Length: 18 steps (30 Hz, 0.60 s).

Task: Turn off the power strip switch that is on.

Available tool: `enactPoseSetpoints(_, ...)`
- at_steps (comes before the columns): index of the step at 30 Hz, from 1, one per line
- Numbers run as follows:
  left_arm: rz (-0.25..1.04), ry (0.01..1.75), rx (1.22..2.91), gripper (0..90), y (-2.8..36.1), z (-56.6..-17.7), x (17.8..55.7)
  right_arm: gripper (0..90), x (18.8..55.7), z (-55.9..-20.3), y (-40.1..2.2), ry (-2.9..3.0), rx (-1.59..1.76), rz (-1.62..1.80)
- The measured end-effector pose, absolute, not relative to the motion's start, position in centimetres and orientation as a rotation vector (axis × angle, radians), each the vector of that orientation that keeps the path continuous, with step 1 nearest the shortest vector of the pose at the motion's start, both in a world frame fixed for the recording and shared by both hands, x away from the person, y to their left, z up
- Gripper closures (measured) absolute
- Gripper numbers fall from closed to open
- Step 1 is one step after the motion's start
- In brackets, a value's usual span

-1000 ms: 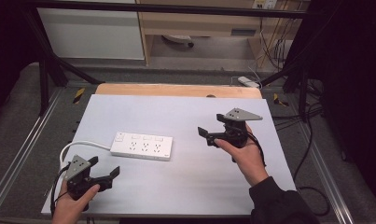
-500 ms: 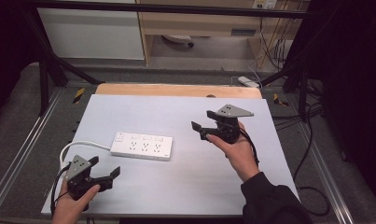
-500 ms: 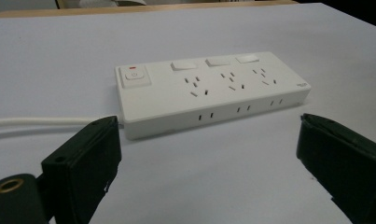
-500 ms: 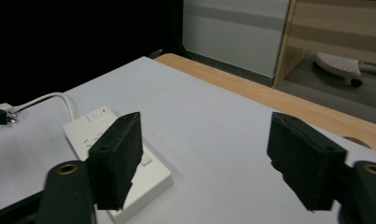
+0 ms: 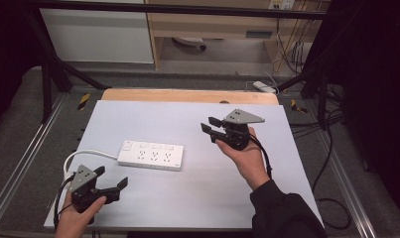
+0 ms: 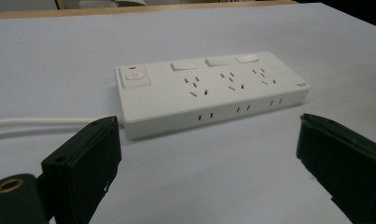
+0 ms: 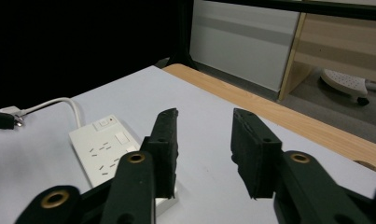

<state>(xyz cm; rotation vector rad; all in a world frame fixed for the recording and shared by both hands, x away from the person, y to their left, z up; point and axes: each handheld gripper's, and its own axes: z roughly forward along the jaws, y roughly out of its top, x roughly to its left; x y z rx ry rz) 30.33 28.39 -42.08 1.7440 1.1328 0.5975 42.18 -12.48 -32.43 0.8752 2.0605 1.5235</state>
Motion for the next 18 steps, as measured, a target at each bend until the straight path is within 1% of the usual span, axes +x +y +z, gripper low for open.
enactPoseSetpoints(6,0.598,1.131,1.742,6.6,28.4,-42.1,30.3,77.0,42.3,-32.4,-12.1,2.054,0.856,1.533)
enactPoseSetpoints(7,0.597,1.132,1.743,6.6,28.4,-42.1,30.3,81.5,42.3,-32.5,-11.9,2.058,0.854,1.535)
enactPoseSetpoints(8,0.596,1.132,1.742,6.6,28.4,-42.1,30.4,81.5,42.3,-32.5,-11.9,2.058,0.854,1.535)
enactPoseSetpoints(10,0.593,1.135,1.739,6.7,28.4,-42.1,30.4,86.0,42.5,-32.6,-11.5,2.069,0.859,1.531)
enactPoseSetpoints(15,0.592,1.132,1.74,6.7,28.4,-42.1,30.3,89.6,42.8,-32.9,-11.0,2.086,0.856,1.515)
enactPoseSetpoints(18,0.589,1.131,1.738,6.7,28.5,-42.1,30.4,90.0,43.0,-33.0,-10.5,2.096,0.862,1.509)
